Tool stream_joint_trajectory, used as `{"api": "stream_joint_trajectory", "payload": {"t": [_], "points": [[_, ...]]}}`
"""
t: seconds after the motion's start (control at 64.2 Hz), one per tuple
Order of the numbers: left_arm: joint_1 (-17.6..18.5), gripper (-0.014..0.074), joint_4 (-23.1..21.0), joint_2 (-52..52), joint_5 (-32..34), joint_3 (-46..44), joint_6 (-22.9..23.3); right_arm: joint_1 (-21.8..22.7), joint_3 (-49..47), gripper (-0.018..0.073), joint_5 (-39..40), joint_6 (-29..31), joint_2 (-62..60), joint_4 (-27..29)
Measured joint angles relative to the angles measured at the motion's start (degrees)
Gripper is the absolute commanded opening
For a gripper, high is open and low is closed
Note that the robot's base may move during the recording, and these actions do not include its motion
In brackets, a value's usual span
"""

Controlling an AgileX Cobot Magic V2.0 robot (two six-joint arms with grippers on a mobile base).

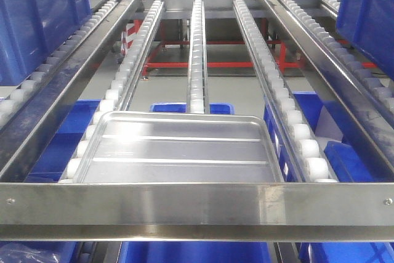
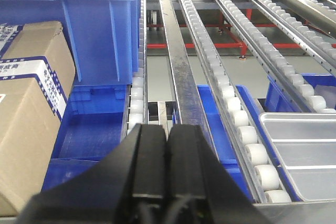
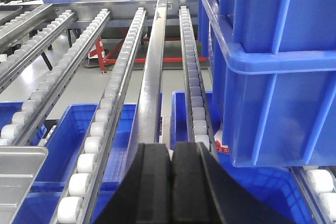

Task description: Grab silver tray and stack on right shelf

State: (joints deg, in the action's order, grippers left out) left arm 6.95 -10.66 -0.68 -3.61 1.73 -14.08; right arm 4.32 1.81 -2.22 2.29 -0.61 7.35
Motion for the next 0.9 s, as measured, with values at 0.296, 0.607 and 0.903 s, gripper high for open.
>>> {"api": "stream_joint_trajectory", "payload": {"t": [0.296, 0.607, 0.903], "points": [[0.00, -0.0081, 0.00, 0.00, 0.00, 0.00, 0.00, 0.00, 0.00, 0.0057, 0.00, 0.00, 0.00, 0.00], [0.00, -0.0081, 0.00, 0.00, 0.61, 0.00, 0.00, 0.00, 0.00, 0.0057, 0.00, 0.00, 0.00, 0.00], [0.00, -0.0080, -3.46, 0.00, 7.73, 0.00, 0.00, 0.00, 0.00, 0.0057, 1.59, 0.00, 0.00, 0.09]]}}
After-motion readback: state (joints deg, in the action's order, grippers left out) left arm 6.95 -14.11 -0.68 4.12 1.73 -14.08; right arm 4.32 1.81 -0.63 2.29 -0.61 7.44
